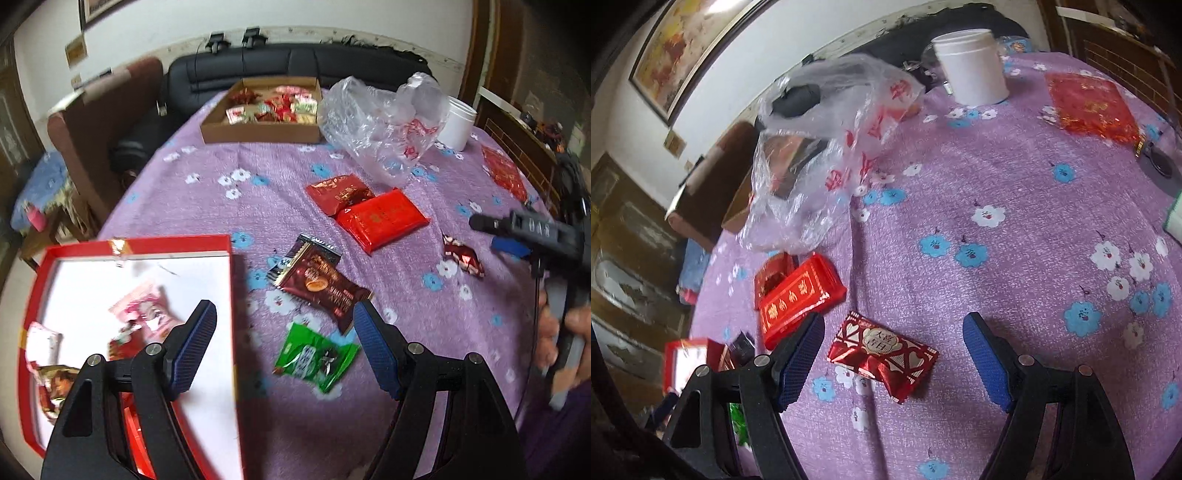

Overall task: Organize snacks
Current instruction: 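Move left tool to the brown coffee packet while right tool reaches red heart-print packet, then close left tool on the brown coffee packet while right tool grips red heart-print packet, then carry both packets over the tray and release them among the snacks, then move left tool to the dark purple packet while right tool grips green packet, then close left tool on the dark purple packet and lift it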

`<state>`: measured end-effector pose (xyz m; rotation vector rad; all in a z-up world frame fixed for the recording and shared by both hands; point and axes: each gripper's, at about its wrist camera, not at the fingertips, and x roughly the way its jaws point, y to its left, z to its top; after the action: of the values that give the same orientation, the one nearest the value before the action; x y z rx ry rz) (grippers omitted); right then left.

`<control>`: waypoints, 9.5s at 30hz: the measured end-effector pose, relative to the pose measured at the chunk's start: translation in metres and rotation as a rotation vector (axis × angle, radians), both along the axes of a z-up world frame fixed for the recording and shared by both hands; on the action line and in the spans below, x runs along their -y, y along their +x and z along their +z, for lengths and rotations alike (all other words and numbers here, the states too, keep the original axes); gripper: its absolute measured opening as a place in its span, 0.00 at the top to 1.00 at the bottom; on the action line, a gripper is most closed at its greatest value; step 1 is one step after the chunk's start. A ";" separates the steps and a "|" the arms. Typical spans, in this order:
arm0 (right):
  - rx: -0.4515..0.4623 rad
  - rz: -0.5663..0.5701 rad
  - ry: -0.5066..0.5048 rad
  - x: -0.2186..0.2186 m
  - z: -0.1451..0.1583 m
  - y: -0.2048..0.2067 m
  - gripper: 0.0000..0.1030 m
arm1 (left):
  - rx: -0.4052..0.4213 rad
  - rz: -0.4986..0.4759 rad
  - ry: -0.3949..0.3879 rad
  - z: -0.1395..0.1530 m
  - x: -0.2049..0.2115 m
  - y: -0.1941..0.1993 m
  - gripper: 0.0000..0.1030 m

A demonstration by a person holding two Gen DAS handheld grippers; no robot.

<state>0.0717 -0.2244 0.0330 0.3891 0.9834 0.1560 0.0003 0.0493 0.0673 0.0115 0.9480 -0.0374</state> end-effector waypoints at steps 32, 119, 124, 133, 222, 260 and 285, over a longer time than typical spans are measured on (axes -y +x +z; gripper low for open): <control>0.028 0.175 -0.364 -0.054 -0.020 0.003 0.66 | -0.227 0.150 -0.073 -0.050 0.030 0.053 0.36; 0.007 0.647 0.437 -0.234 0.042 -0.050 0.64 | 0.081 0.123 -0.113 0.002 -0.148 -0.109 0.71; -0.033 0.712 0.427 -0.290 0.034 -0.054 0.64 | 0.092 0.157 -0.108 0.005 -0.168 -0.107 0.71; -0.108 0.721 0.375 -0.346 -0.001 -0.048 0.64 | 0.092 0.127 -0.099 0.004 -0.173 -0.088 0.70; 0.077 0.647 -0.194 -0.165 -0.016 -0.040 0.64 | 0.118 -0.015 0.098 0.024 -0.046 -0.075 0.23; 0.052 0.503 -0.326 -0.129 -0.016 -0.024 0.52 | -0.124 -0.508 0.212 -0.045 0.046 0.064 0.66; 0.071 0.495 -0.386 -0.132 -0.018 -0.026 0.60 | -0.002 -0.246 0.335 -0.048 0.059 0.035 0.67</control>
<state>0.0457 -0.0926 0.0154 -0.2184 0.9992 0.4161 0.0349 -0.0095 0.0189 0.4383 0.9417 -0.1058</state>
